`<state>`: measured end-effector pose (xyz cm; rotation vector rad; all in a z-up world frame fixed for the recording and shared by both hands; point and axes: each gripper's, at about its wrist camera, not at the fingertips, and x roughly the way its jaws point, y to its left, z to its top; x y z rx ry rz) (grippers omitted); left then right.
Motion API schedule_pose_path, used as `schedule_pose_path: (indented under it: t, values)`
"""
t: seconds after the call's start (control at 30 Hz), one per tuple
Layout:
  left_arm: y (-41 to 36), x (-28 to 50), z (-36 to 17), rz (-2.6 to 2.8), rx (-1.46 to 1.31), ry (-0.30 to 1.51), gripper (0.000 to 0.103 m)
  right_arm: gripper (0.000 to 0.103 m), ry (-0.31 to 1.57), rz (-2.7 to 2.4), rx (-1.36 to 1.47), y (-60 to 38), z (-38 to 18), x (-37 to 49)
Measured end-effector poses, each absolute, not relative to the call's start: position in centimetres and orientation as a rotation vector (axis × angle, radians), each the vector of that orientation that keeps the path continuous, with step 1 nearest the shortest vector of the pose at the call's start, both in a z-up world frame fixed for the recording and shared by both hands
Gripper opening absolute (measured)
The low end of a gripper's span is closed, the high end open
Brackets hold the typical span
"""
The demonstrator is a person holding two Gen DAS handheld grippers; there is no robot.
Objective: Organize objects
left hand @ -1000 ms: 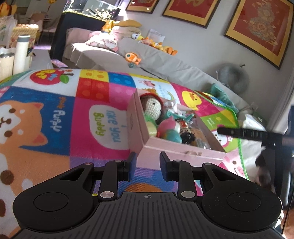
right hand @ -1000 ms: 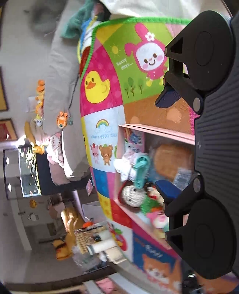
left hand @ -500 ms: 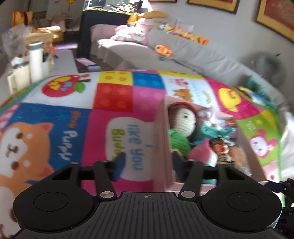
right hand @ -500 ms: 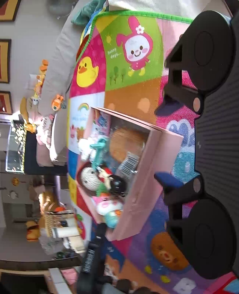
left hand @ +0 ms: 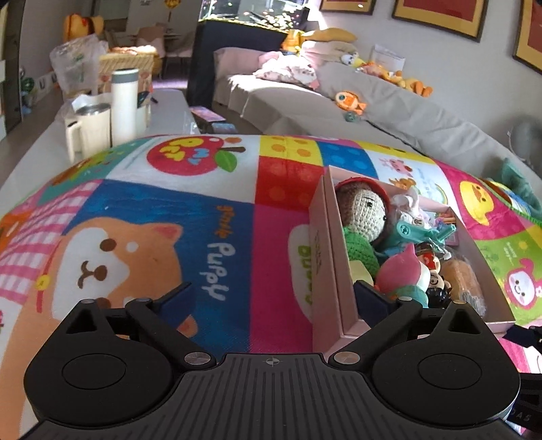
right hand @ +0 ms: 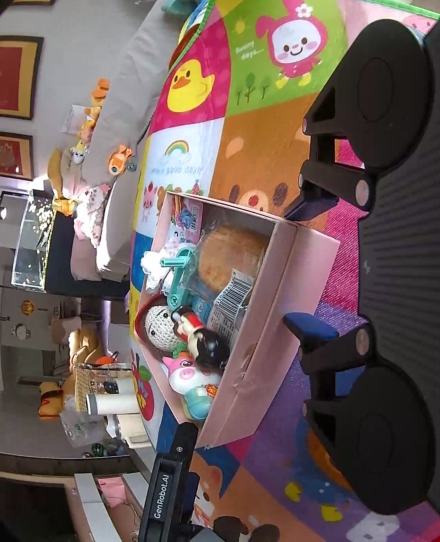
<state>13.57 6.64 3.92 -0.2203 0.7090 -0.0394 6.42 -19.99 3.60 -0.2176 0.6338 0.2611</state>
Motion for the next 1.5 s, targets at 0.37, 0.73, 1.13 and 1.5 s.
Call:
schedule_pose_path:
  t: [0.37,0.73,1.13,1.5]
  values:
    - [7.1,11.0,4.5,-0.045,-0.285,0.603,0.1,0.082,0.609,0.192,-0.23,-20.0,4.1,5.6]
    - [1.5,-0.8,0.5,-0.143,-0.041,0.688,0.1,0.103,0.811,0.151,-0.03,-20.6,1.1,-1.7]
    - [-0.1,1.0,-0.2,-0.019,0.019,0.69,0.102,0.103,0.696,0.057,-0.009,-20.6,0.1,-2.1]
    - [-0.3,1.2,-0.2,-0.016,0.025,0.69,0.102,0.103,0.695,0.059,-0.009,-20.6,0.0,-1.8]
